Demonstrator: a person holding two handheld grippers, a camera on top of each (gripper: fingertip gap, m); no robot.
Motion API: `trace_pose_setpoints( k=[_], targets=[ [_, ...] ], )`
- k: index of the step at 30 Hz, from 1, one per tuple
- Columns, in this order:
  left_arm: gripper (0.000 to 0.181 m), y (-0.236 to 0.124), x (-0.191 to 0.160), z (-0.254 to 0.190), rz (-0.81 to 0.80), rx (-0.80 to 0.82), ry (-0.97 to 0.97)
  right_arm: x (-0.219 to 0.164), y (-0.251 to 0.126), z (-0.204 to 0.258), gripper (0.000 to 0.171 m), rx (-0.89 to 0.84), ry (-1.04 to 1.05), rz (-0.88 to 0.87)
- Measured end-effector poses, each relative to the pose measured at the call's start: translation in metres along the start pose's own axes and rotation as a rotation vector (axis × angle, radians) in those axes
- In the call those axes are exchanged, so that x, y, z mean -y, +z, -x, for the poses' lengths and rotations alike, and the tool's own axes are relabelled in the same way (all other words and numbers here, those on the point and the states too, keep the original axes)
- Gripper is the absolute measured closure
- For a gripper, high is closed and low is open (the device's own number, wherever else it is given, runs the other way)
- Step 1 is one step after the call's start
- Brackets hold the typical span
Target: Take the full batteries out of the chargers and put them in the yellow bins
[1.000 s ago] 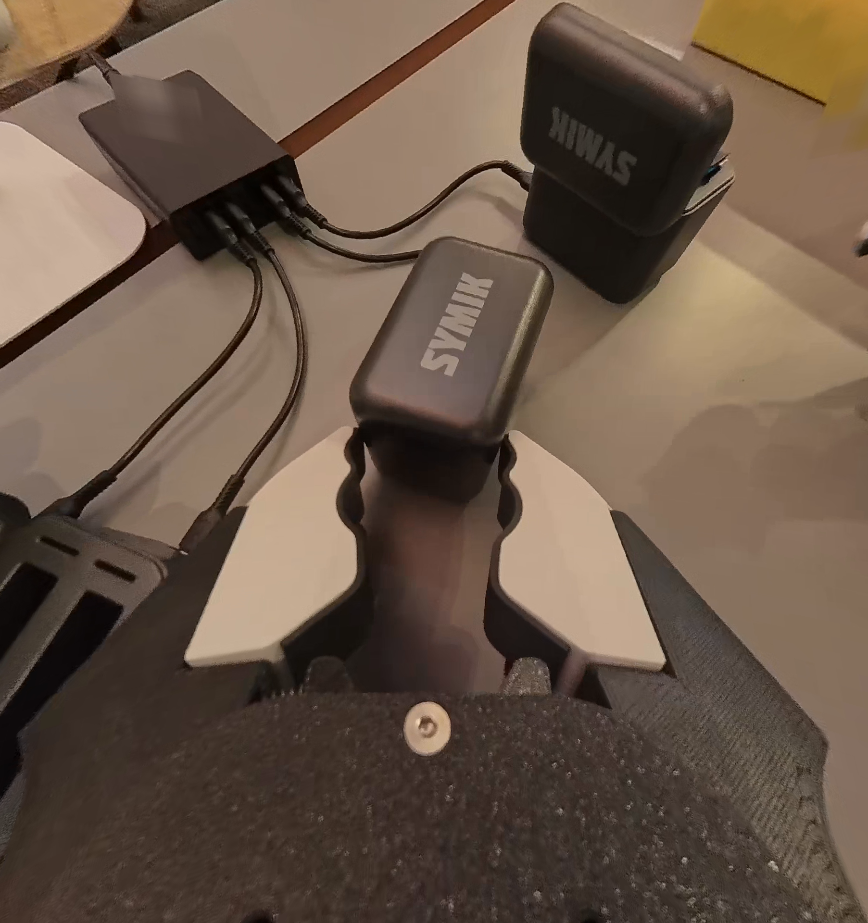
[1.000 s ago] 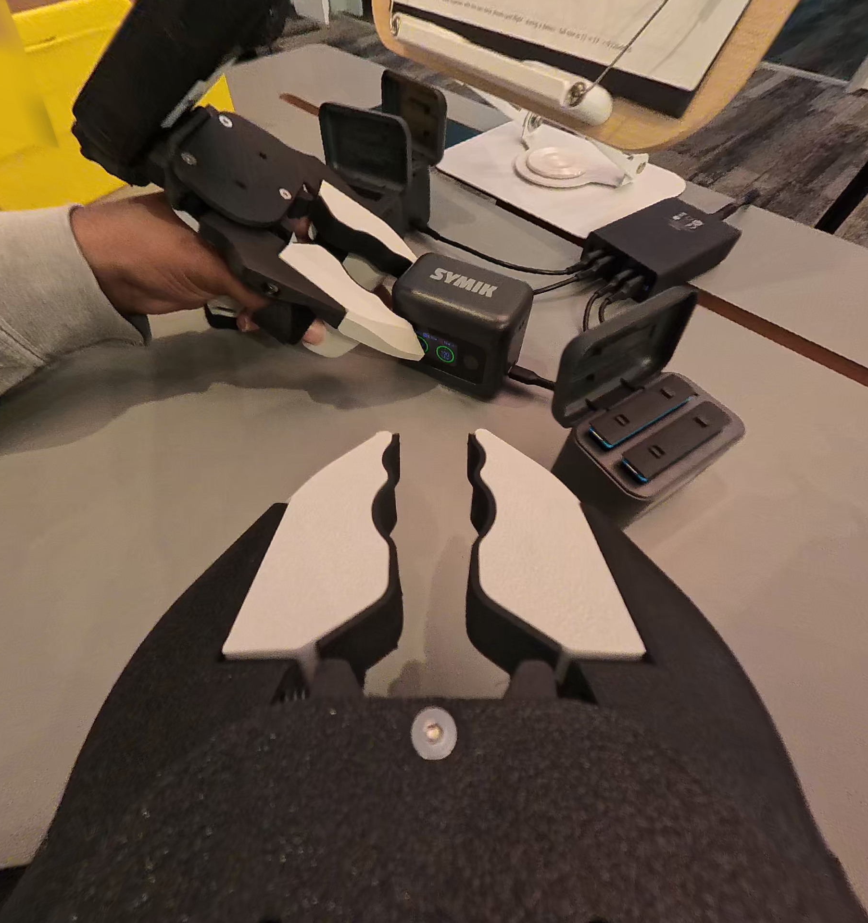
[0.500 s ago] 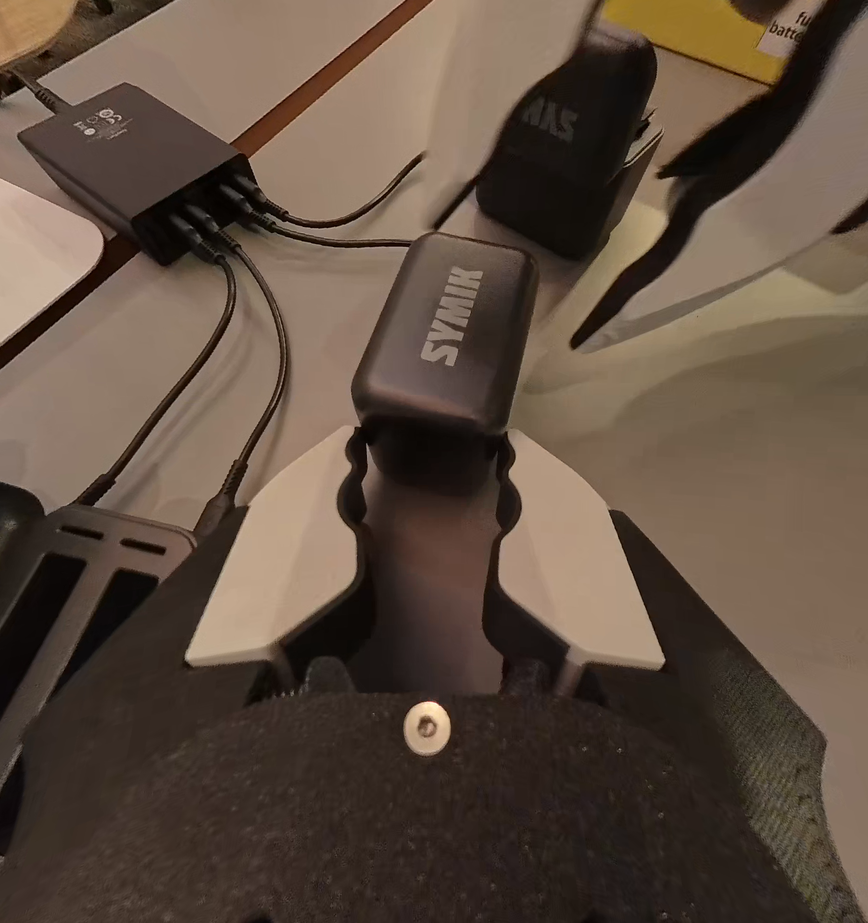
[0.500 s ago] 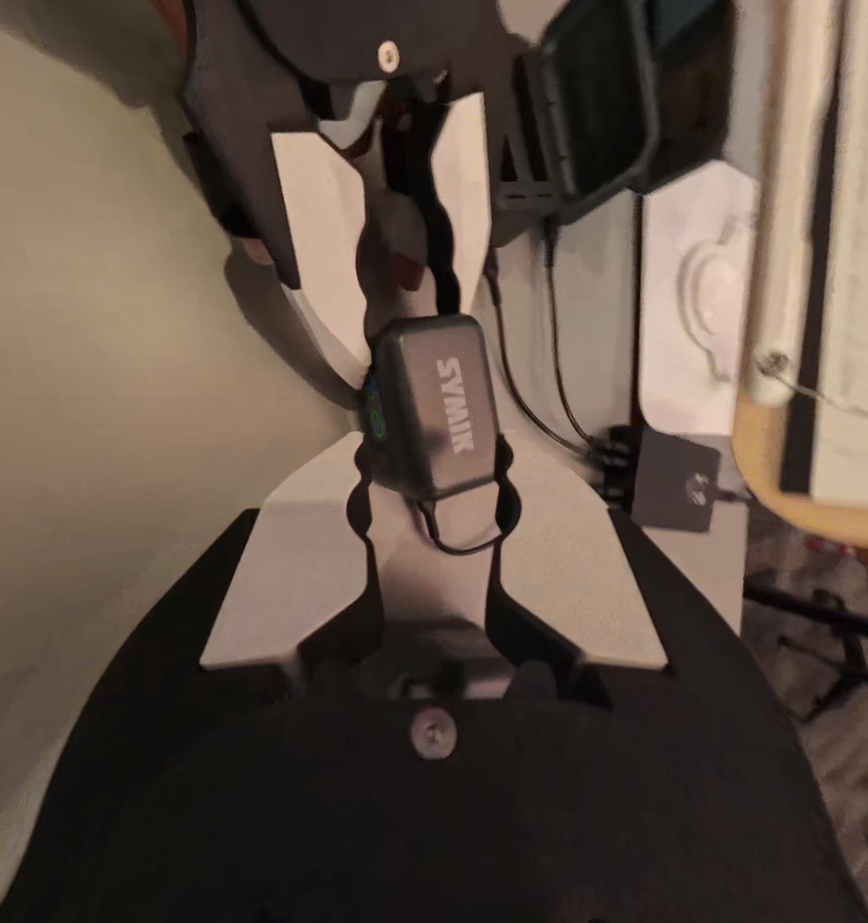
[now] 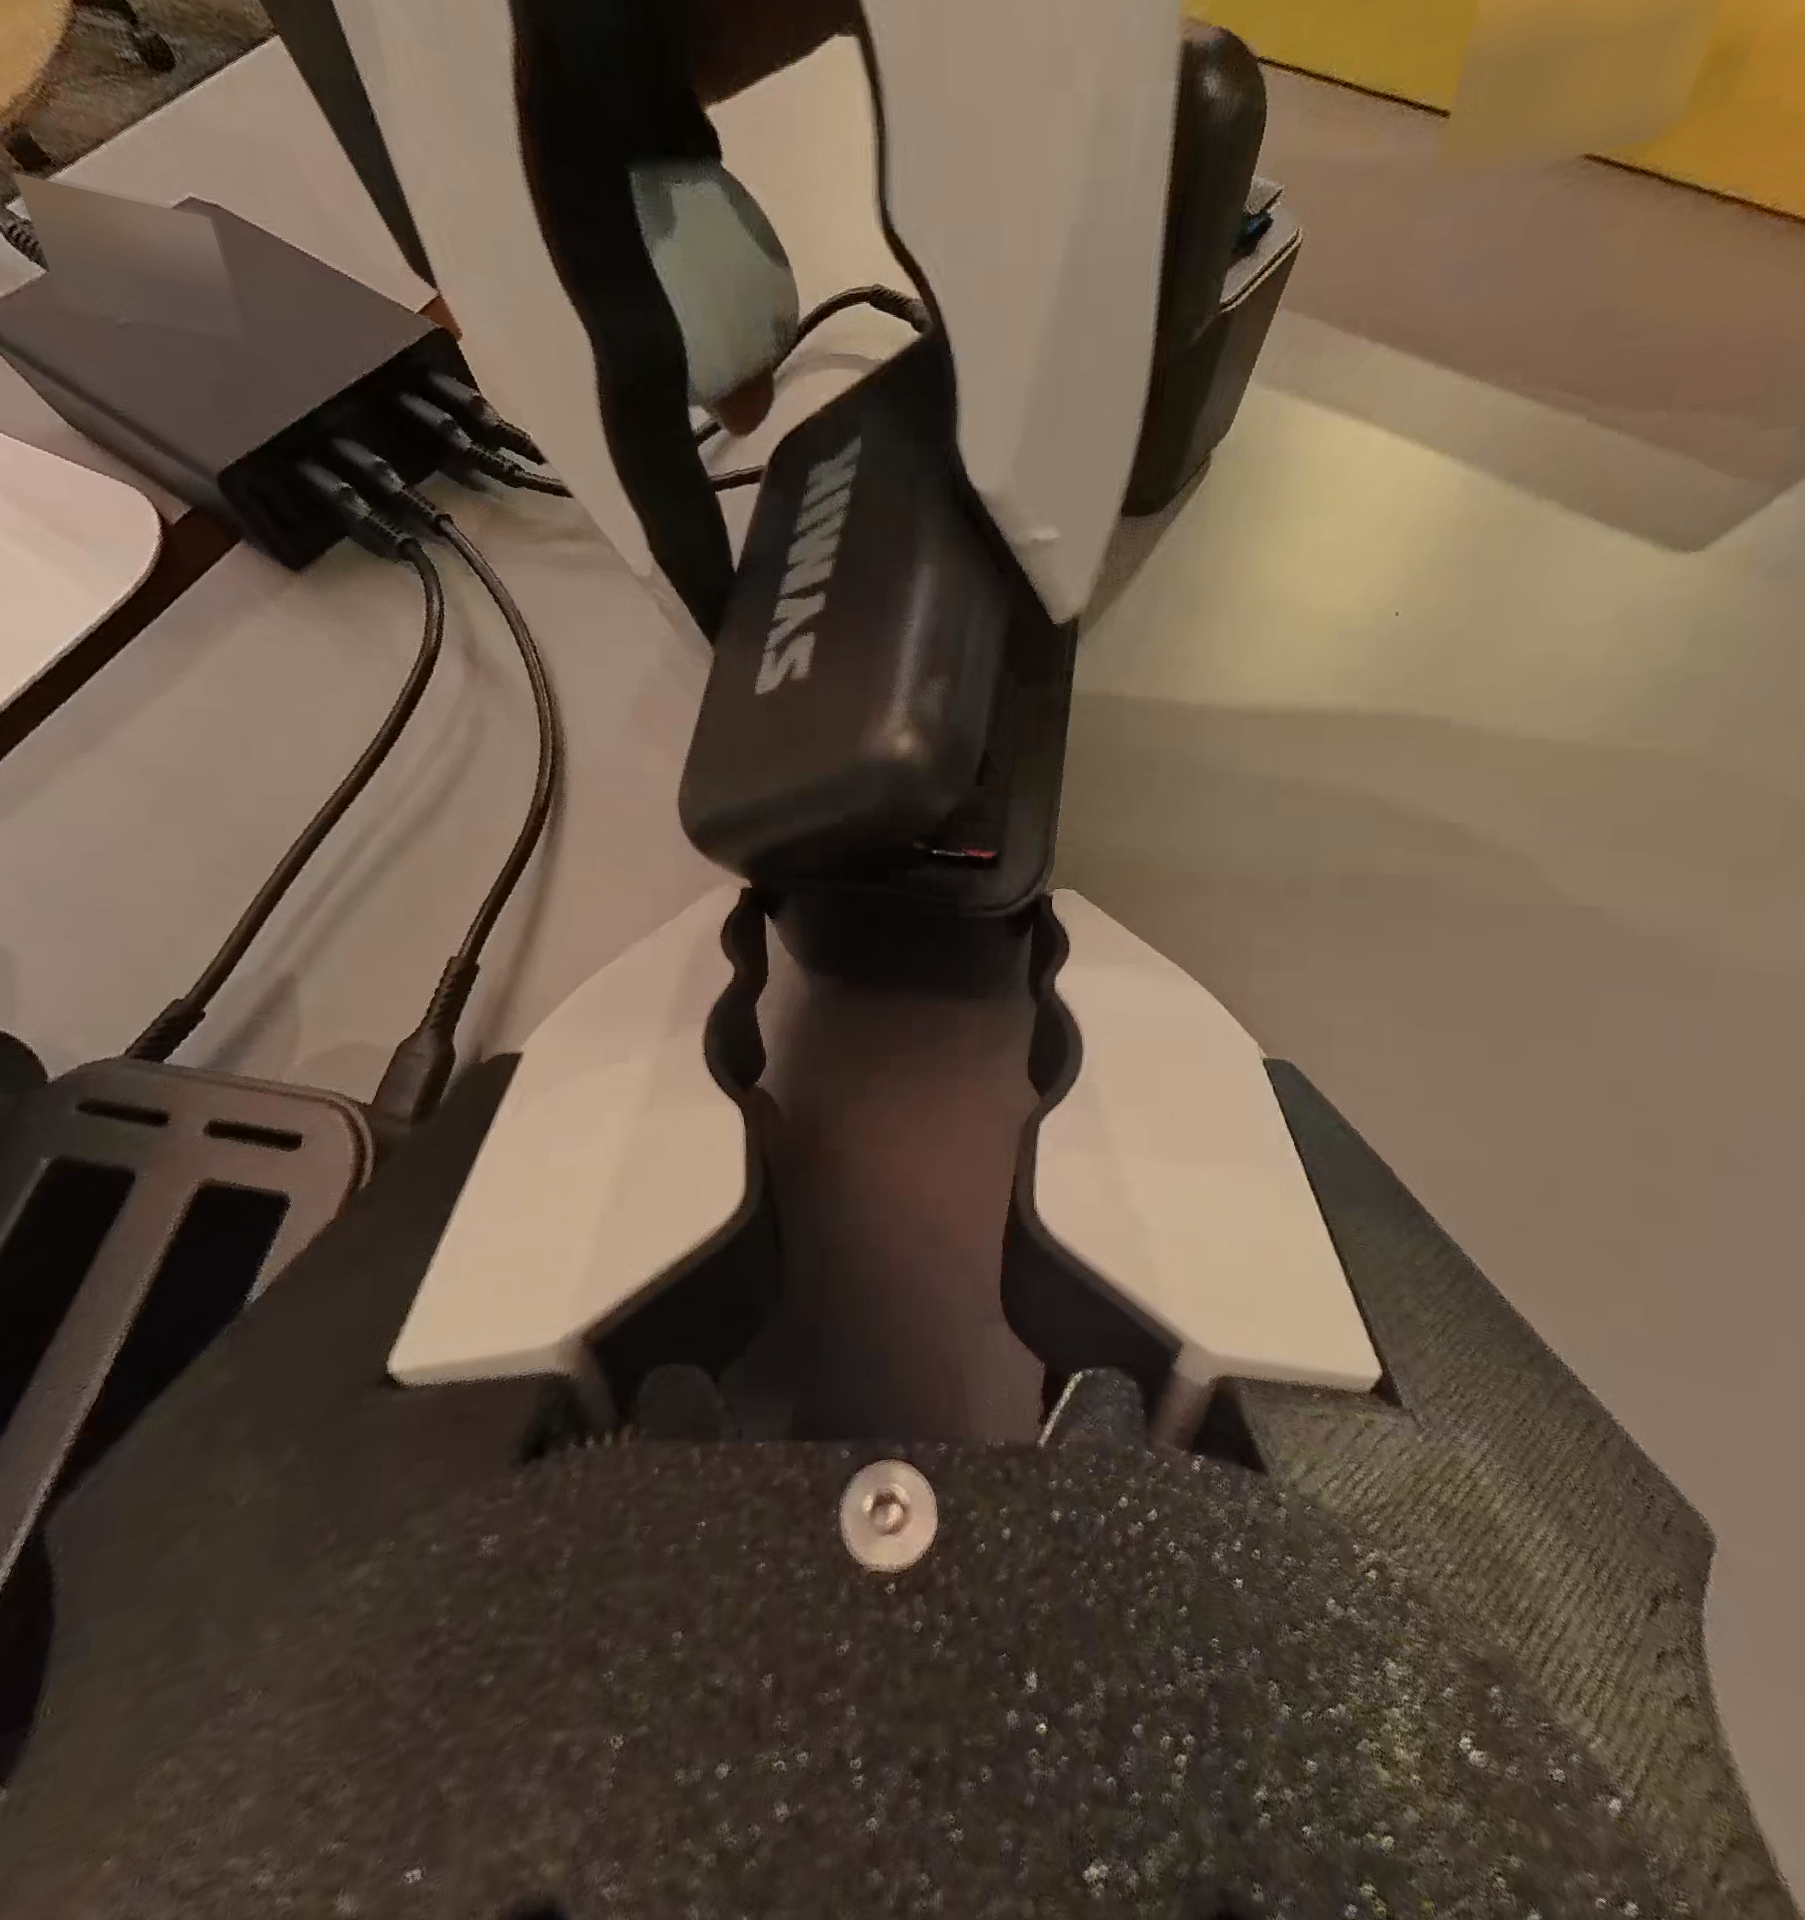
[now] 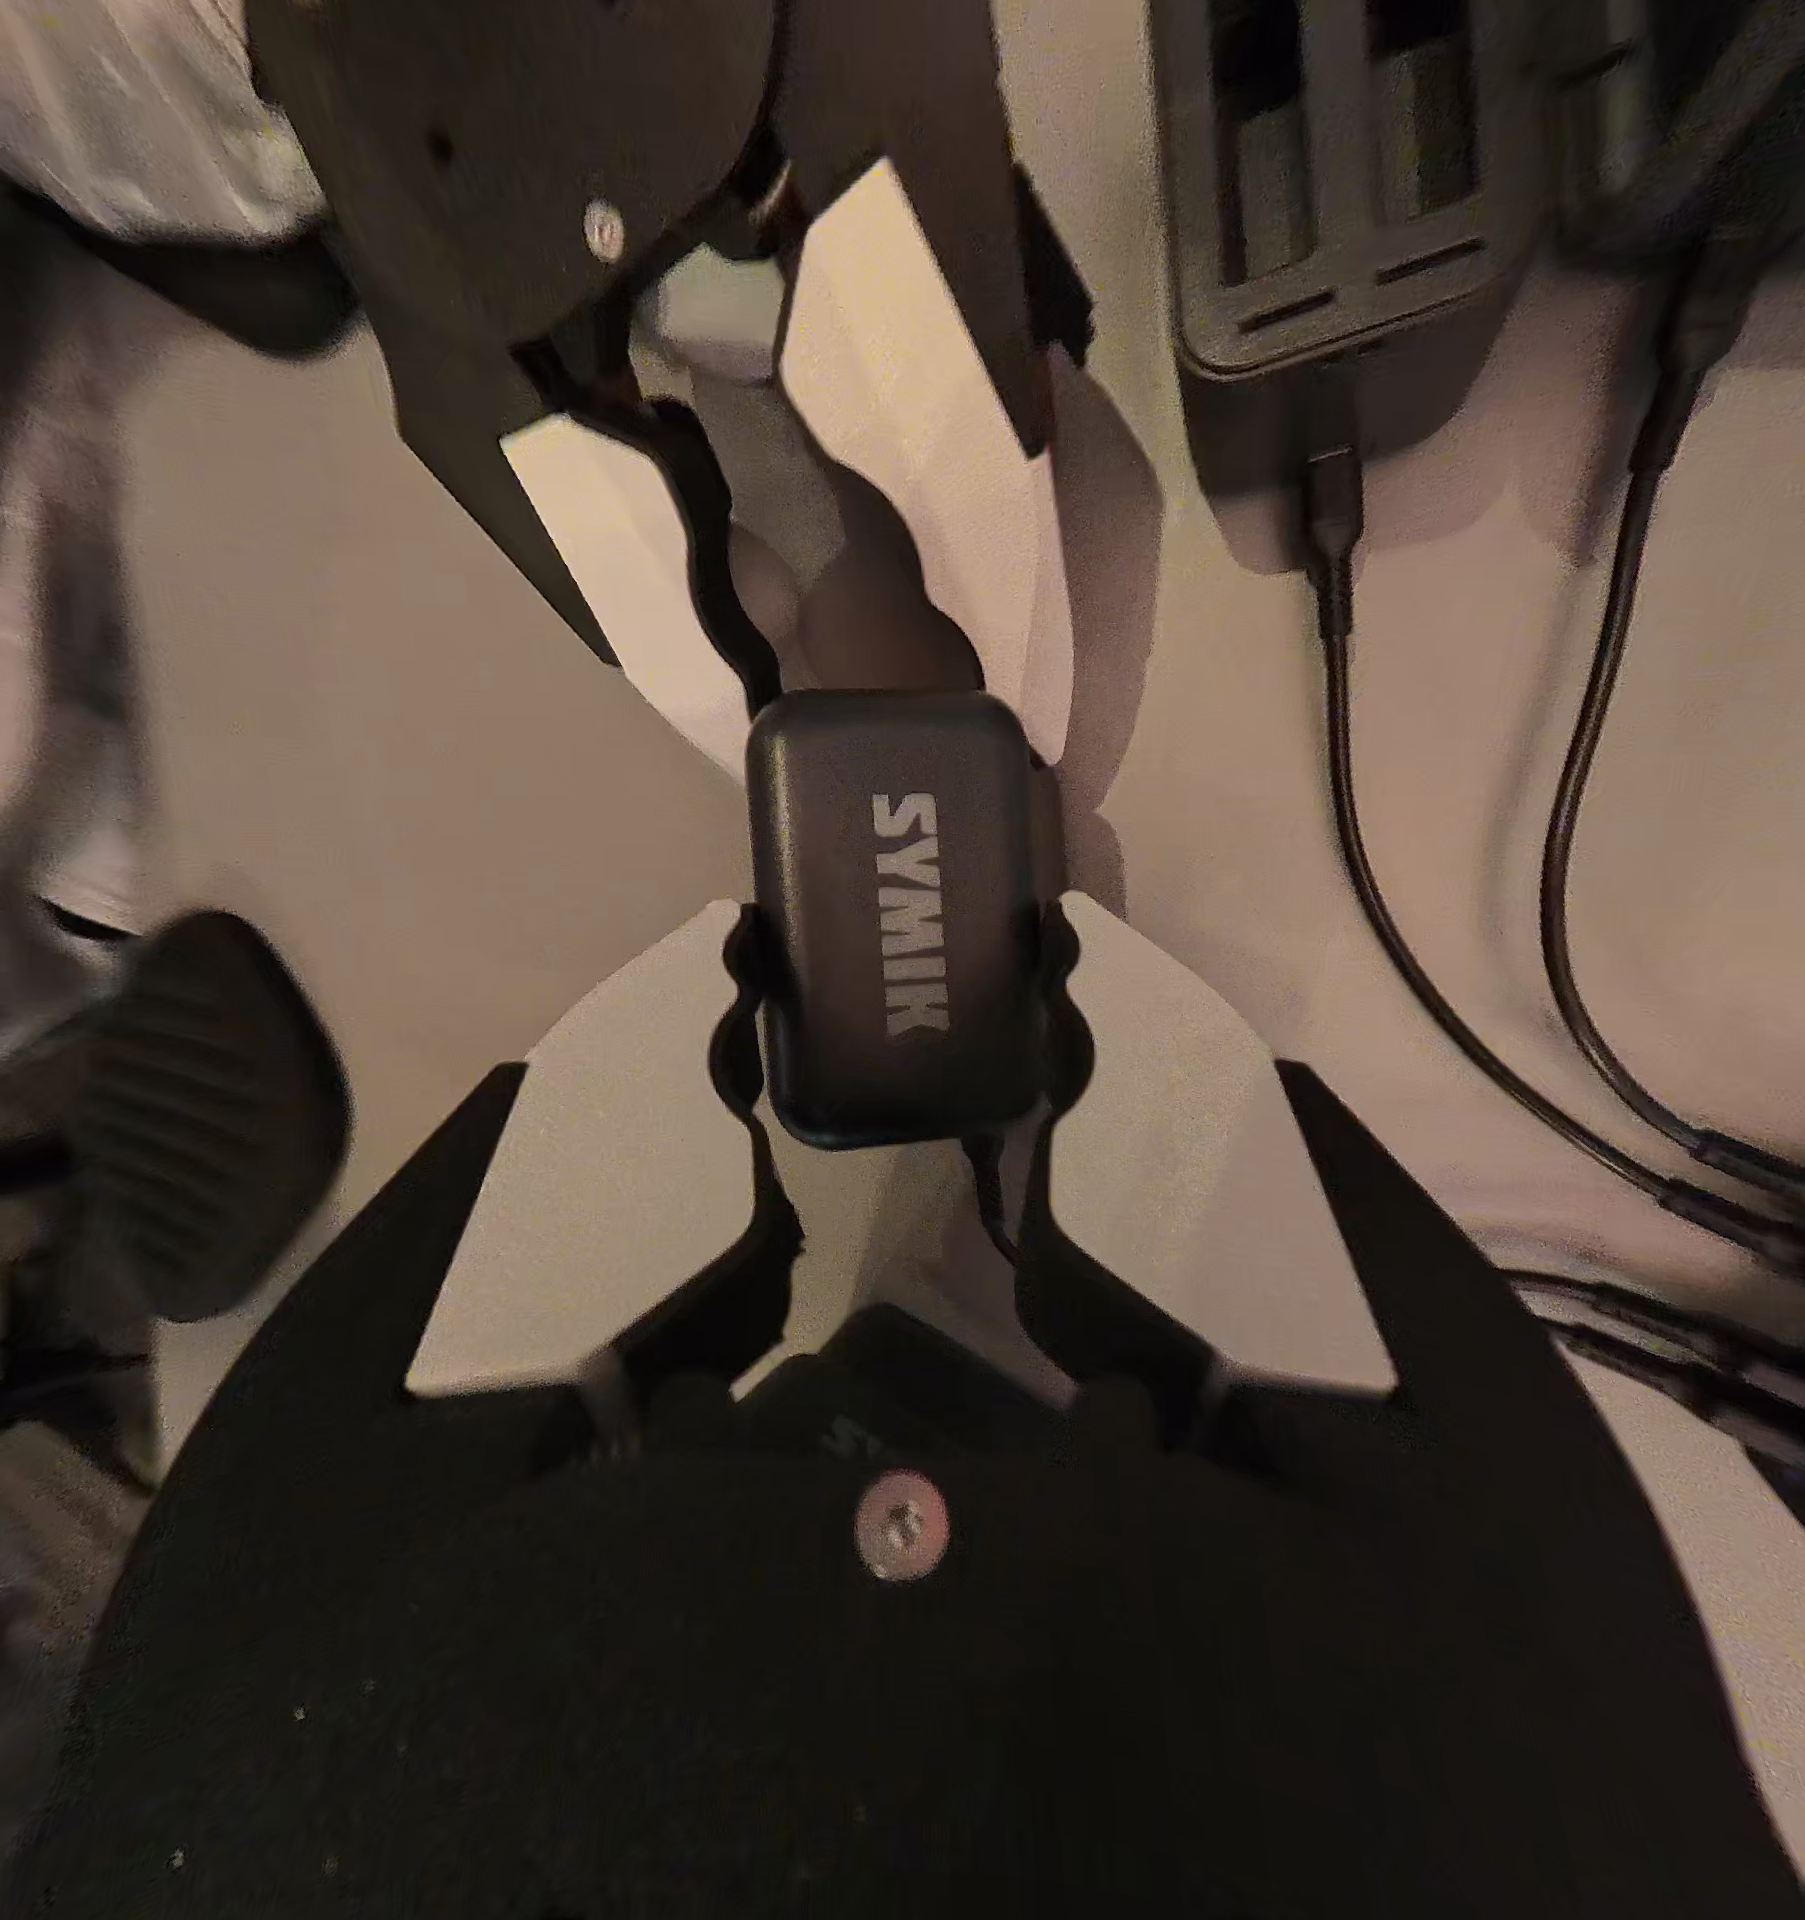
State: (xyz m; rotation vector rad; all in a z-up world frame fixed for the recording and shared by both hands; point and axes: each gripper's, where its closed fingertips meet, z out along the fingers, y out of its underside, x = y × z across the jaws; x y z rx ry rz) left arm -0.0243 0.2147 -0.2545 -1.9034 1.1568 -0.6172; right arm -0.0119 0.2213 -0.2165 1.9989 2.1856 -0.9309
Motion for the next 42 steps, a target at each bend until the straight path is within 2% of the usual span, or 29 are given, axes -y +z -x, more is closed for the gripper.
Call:
trace_pose_setpoints(
  k=[2,4,7,9,10,13,18,21,25,30,35,42],
  targets=[
    [0.132,0.000,0.000,0.000,-0.001,-0.007,-0.002,0.009,-0.010,-0.003,0.124,0.042,0.040,-0.089],
    [0.132,0.001,0.000,-0.002,0.002,-0.004,0.025,0.020,-0.030,-0.012,0.150,0.027,0.072,-0.195],
    [0.132,0.000,0.001,-0.002,-0.002,-0.016,-0.003,0.018,-0.040,-0.030,0.144,-0.120,0.047,-0.177],
    [0.132,0.000,0.000,-0.002,-0.002,-0.029,-0.018,0.022,-0.044,-0.040,0.150,-0.294,-0.020,-0.162],
    [0.132,0.000,0.000,-0.002,0.000,-0.020,0.000,0.024,-0.049,-0.046,0.170,-0.395,-0.050,-0.163],
    [0.132,0.000,0.000,-0.002,0.000,-0.018,-0.005,0.028,-0.055,-0.036,0.163,-0.502,-0.082,-0.180],
    [0.132,0.000,0.000,-0.002,0.000,-0.021,-0.009,0.042,-0.078,-0.005,0.162,-0.766,-0.157,-0.321],
    [0.132,-0.002,-0.001,-0.001,0.004,-0.023,-0.005,0.037,-0.074,0.019,0.155,-0.842,-0.222,-0.328],
    [0.132,-0.006,-0.004,0.001,0.009,-0.026,0.008,0.015,-0.042,0.037,0.153,-0.823,-0.337,-0.208],
    [0.133,-0.009,-0.006,0.001,0.014,-0.039,0.028,-0.006,-0.004,0.025,0.152,-0.718,-0.384,0.001],
    [0.133,-0.009,-0.006,0.001,0.011,-0.040,0.026,-0.003,0.008,0.006,0.153,-0.654,-0.419,0.180],
    [0.133,-0.010,-0.007,0.001,0.008,-0.041,0.020,-0.004,0.012,0.005,0.158,-0.550,-0.437,0.384]
  ],
)
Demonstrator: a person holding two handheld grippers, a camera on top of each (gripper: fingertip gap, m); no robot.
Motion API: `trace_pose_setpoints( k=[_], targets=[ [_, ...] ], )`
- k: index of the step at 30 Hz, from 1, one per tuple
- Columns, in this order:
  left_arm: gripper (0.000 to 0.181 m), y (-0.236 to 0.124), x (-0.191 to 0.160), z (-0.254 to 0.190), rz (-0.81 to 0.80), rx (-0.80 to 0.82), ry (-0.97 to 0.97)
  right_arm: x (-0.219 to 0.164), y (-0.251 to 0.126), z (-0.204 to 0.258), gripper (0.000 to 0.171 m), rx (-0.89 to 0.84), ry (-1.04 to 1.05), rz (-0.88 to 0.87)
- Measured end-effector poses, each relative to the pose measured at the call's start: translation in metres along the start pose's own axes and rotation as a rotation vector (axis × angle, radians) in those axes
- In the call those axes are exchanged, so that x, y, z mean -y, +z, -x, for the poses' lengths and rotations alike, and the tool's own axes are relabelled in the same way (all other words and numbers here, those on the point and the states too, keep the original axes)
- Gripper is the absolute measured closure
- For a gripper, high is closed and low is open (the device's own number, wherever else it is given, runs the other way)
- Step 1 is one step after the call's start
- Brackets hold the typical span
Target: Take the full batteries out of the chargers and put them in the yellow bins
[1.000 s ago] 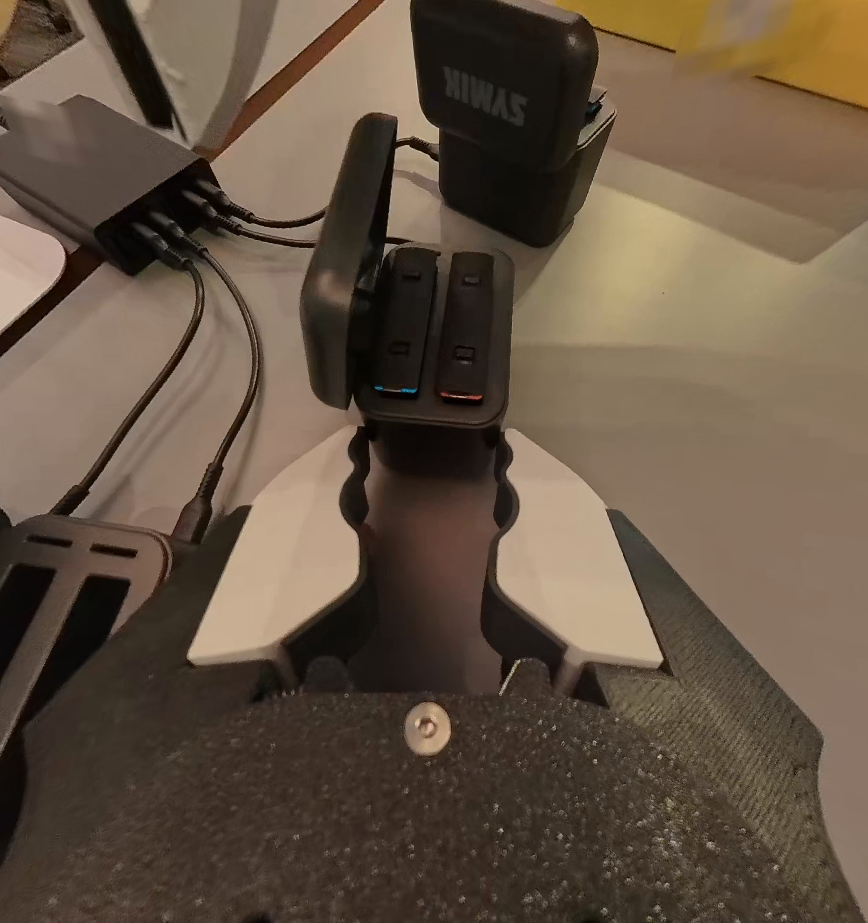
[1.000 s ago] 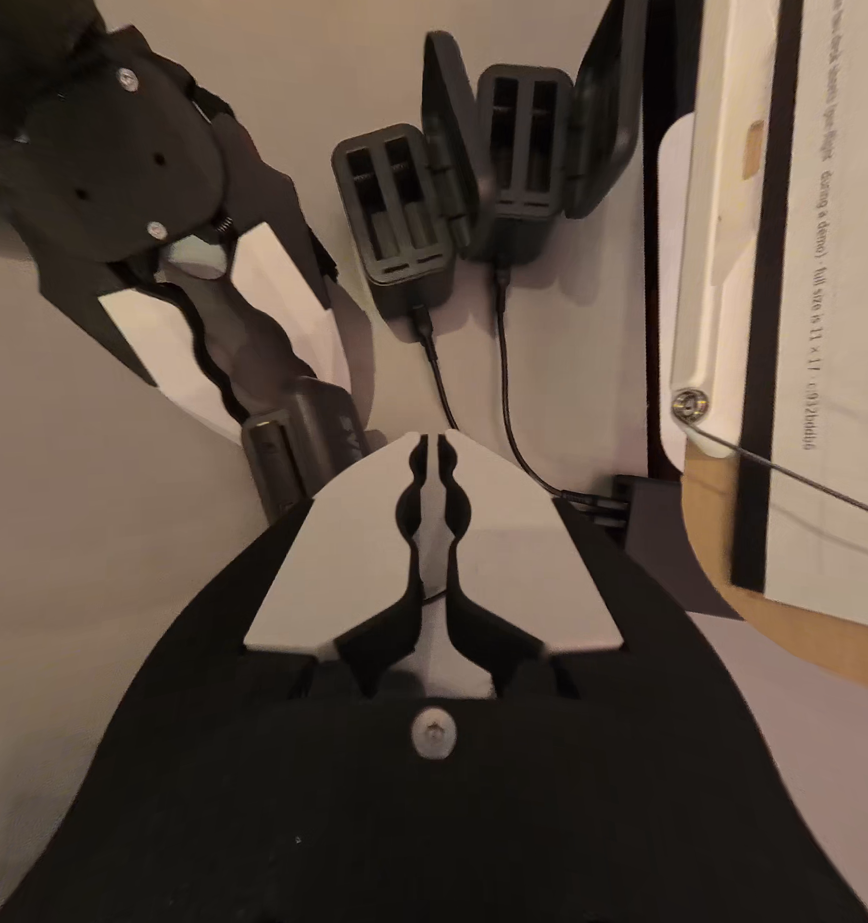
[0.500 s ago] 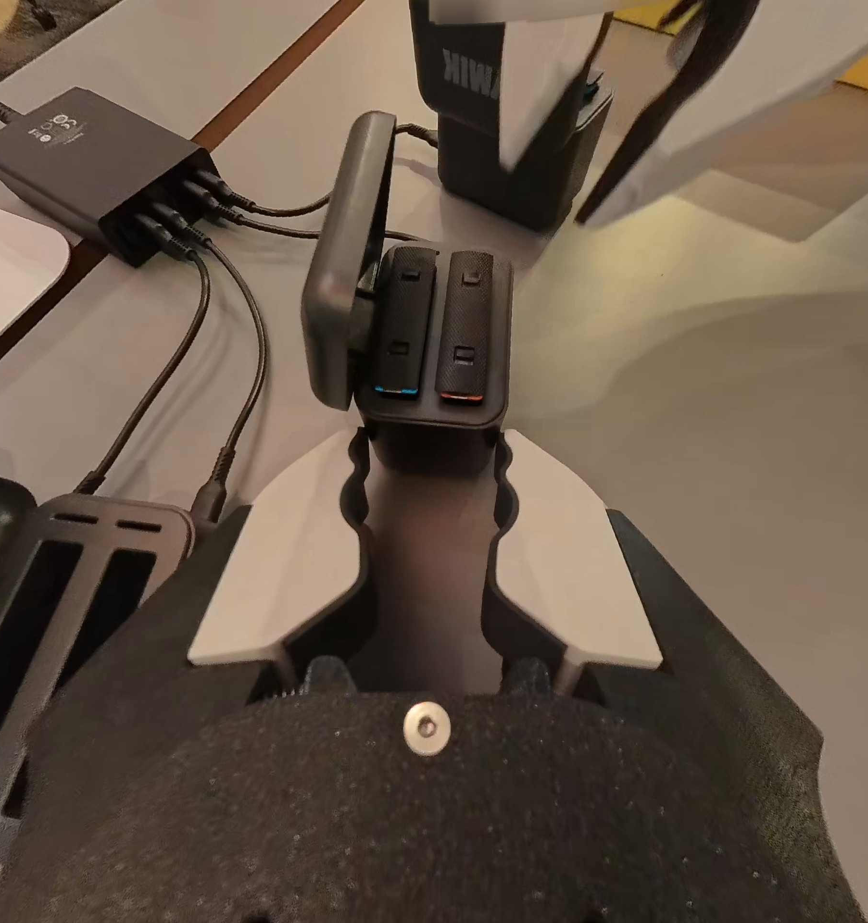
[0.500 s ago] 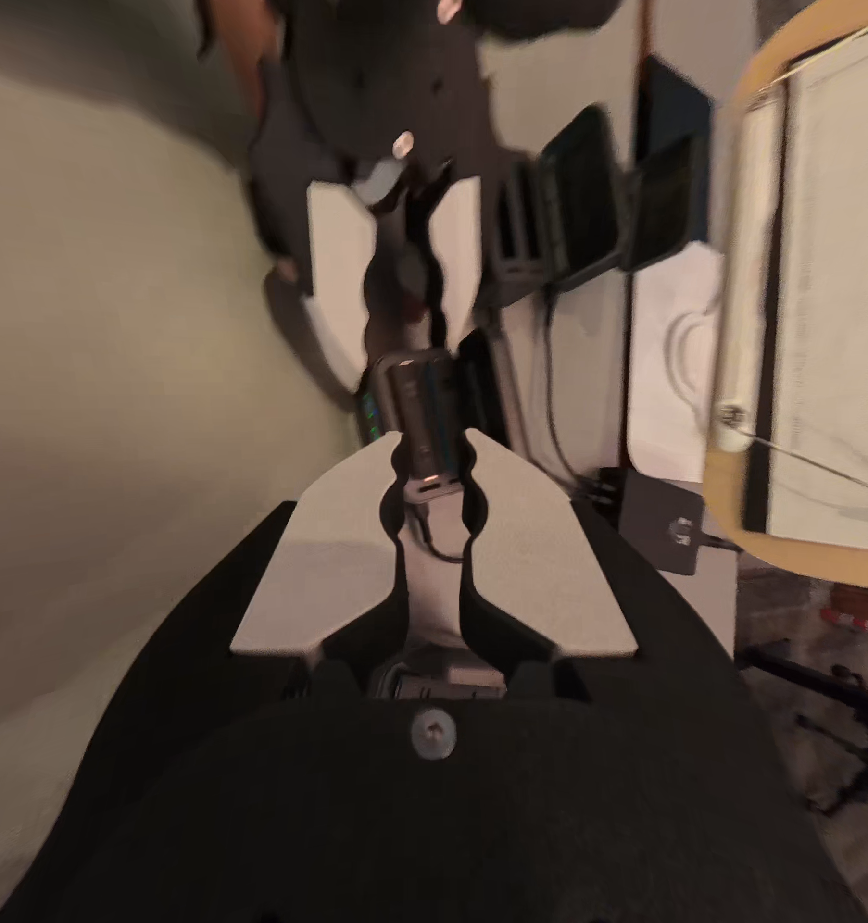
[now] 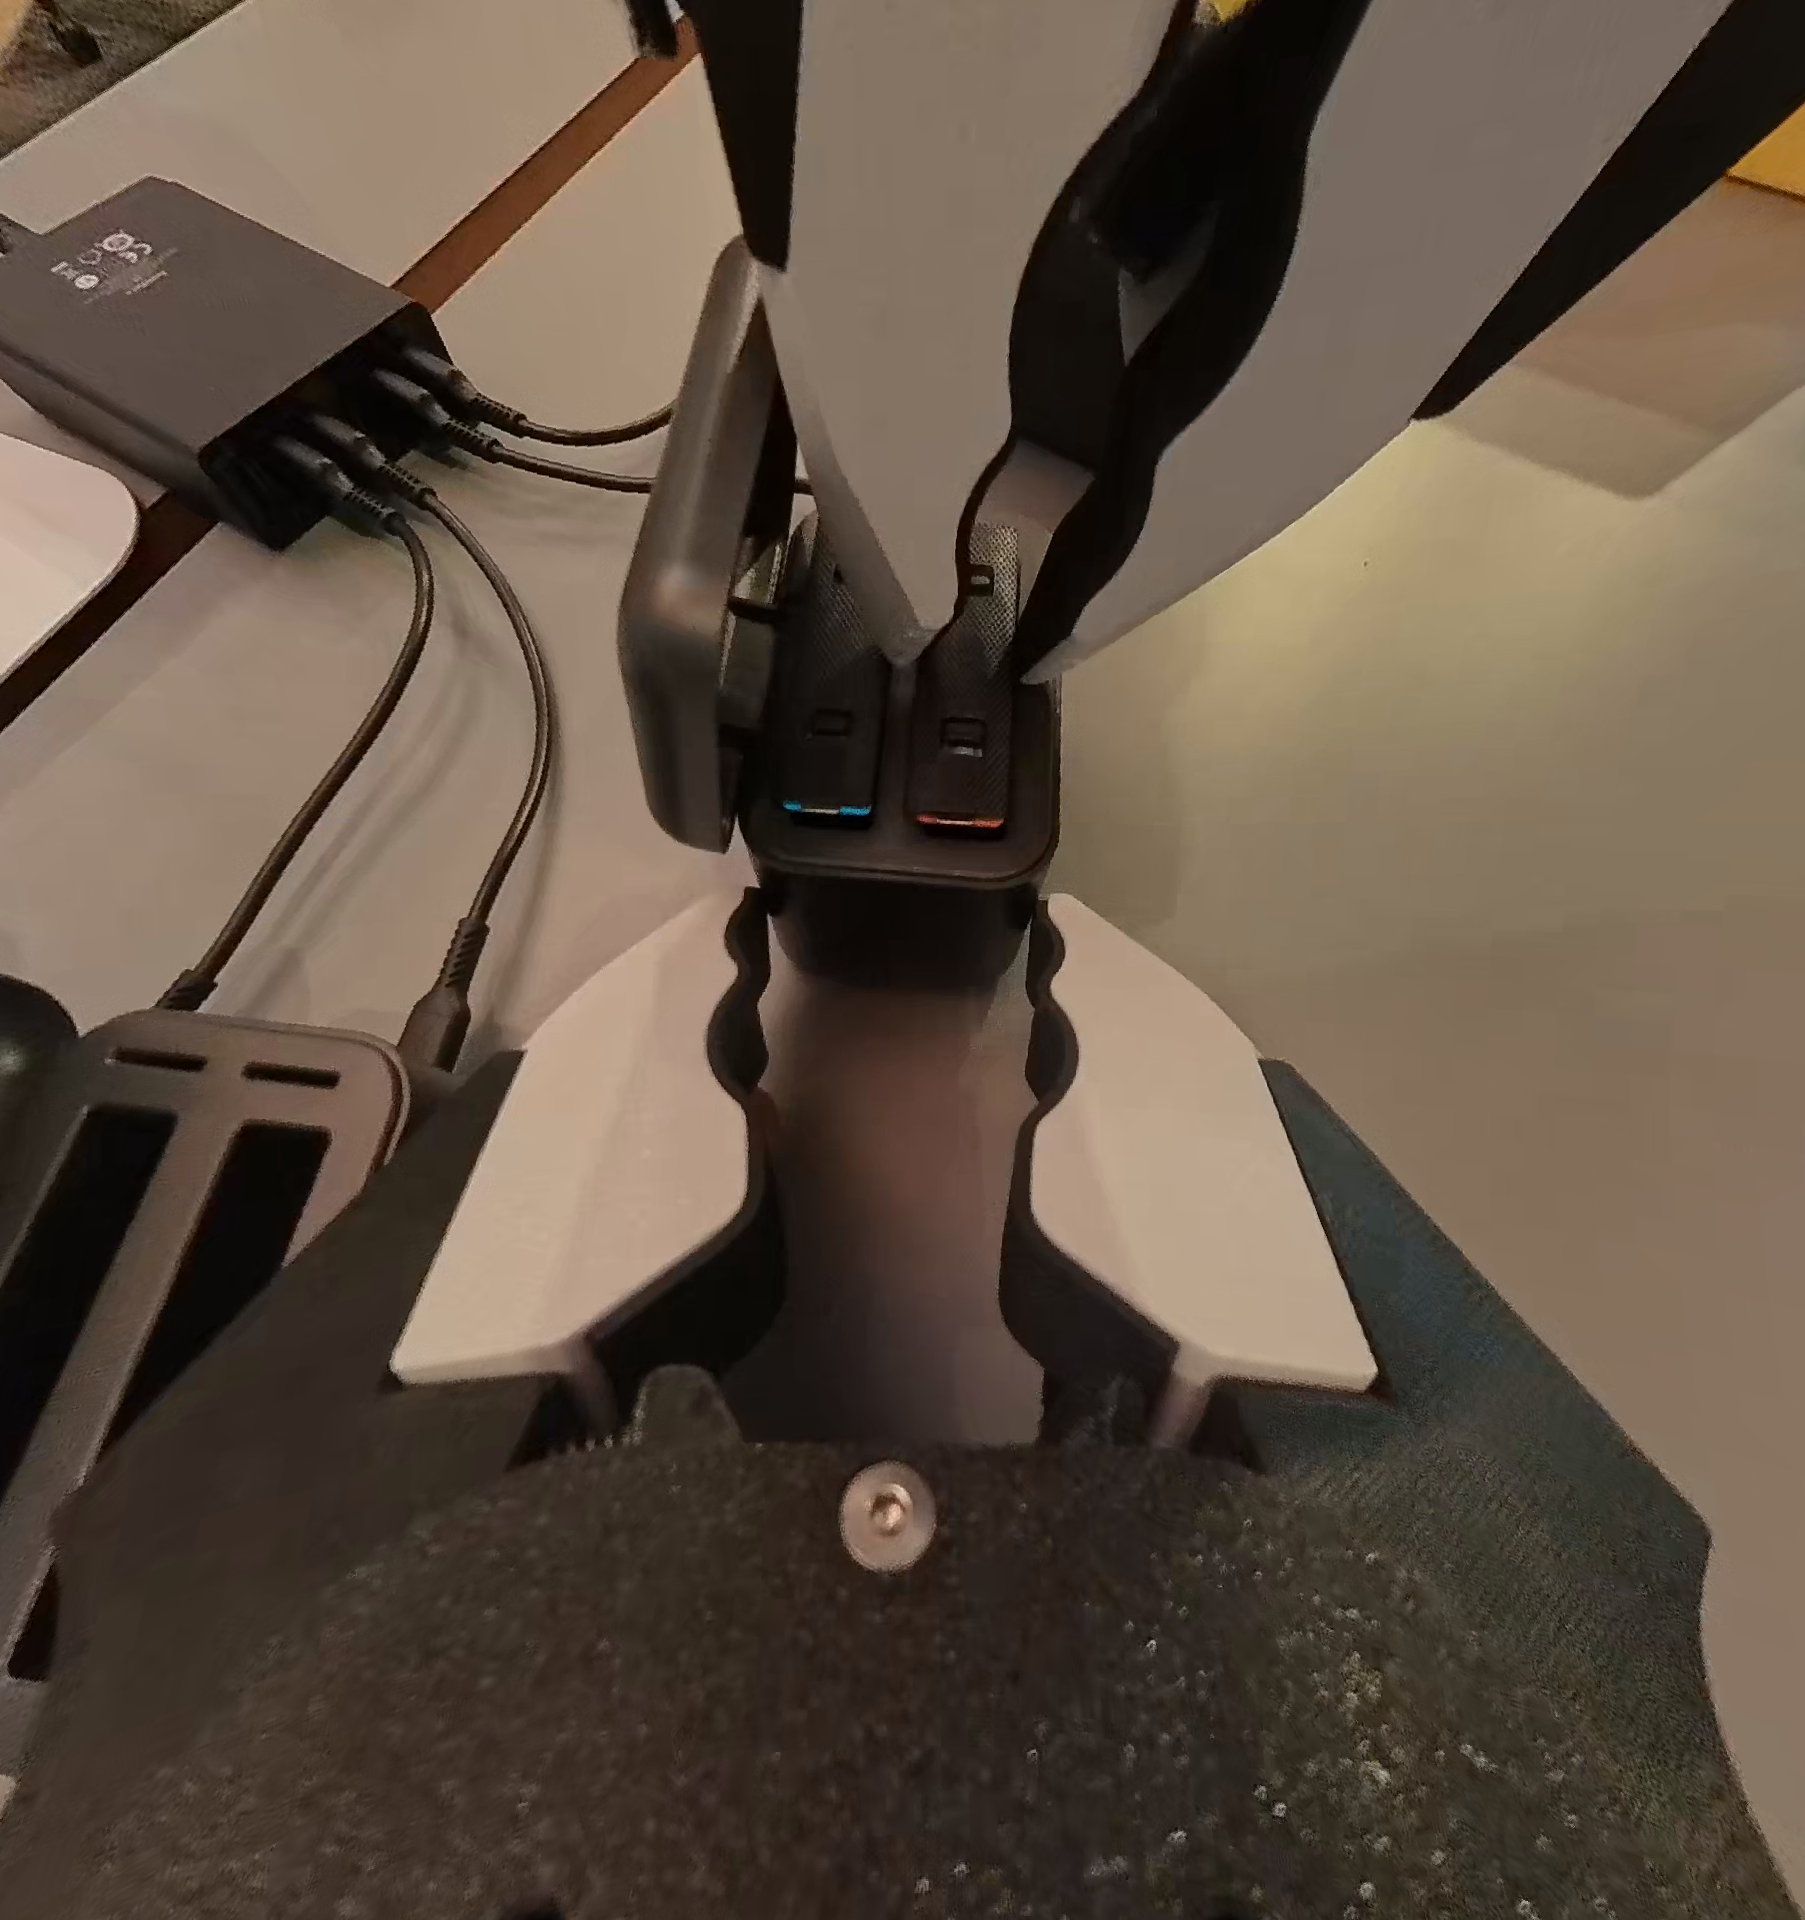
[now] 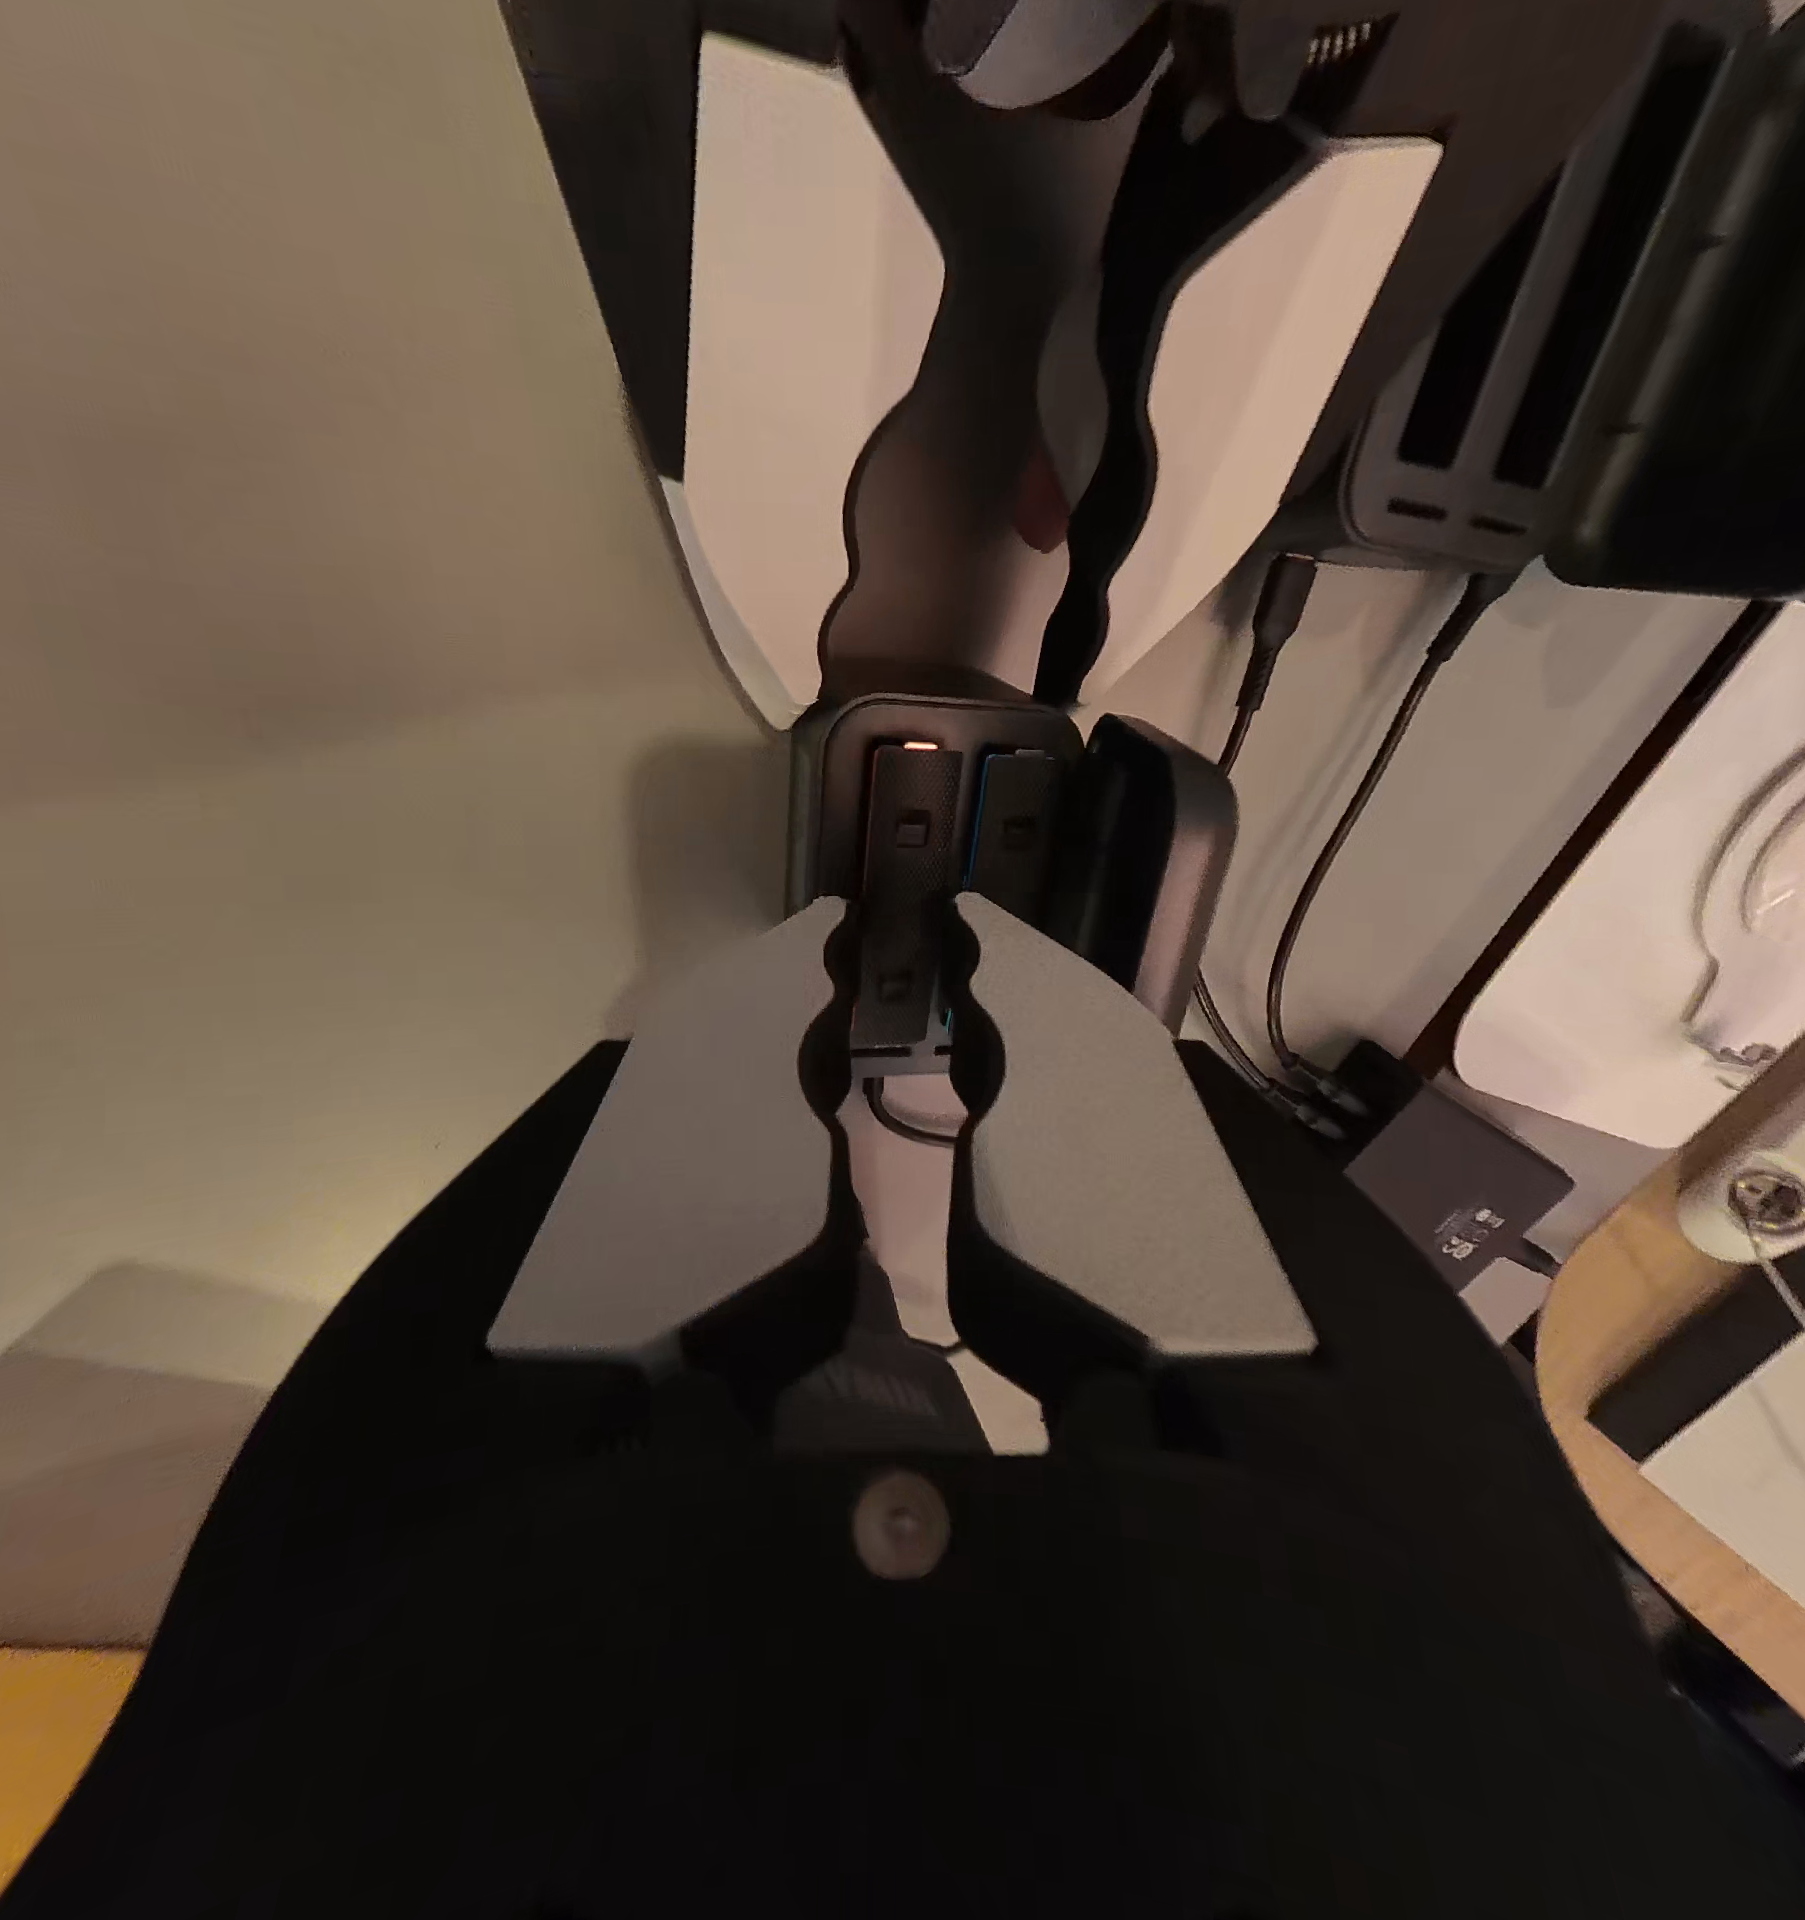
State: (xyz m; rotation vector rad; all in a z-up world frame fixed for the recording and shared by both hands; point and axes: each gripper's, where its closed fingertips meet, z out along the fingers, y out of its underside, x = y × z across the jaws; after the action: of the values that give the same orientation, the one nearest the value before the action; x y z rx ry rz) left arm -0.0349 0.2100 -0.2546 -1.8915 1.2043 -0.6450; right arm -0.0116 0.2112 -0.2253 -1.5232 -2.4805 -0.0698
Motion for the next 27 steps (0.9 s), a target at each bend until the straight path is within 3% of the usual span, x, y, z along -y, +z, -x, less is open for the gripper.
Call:
trace_pose_setpoints(
  k=[21,26,27],
  targets=[
    [0.133,0.000,0.000,0.000,0.002,-0.001,-0.025,-0.001,-0.004,0.001,0.166,-0.033,0.050,0.010],
    [0.133,0.000,0.000,0.000,0.007,-0.002,-0.038,0.006,-0.010,-0.002,0.171,-0.077,0.218,-0.096],
    [0.133,0.000,0.000,0.000,0.009,-0.002,-0.040,0.008,-0.013,-0.003,0.164,-0.086,0.271,-0.123]
  ],
)
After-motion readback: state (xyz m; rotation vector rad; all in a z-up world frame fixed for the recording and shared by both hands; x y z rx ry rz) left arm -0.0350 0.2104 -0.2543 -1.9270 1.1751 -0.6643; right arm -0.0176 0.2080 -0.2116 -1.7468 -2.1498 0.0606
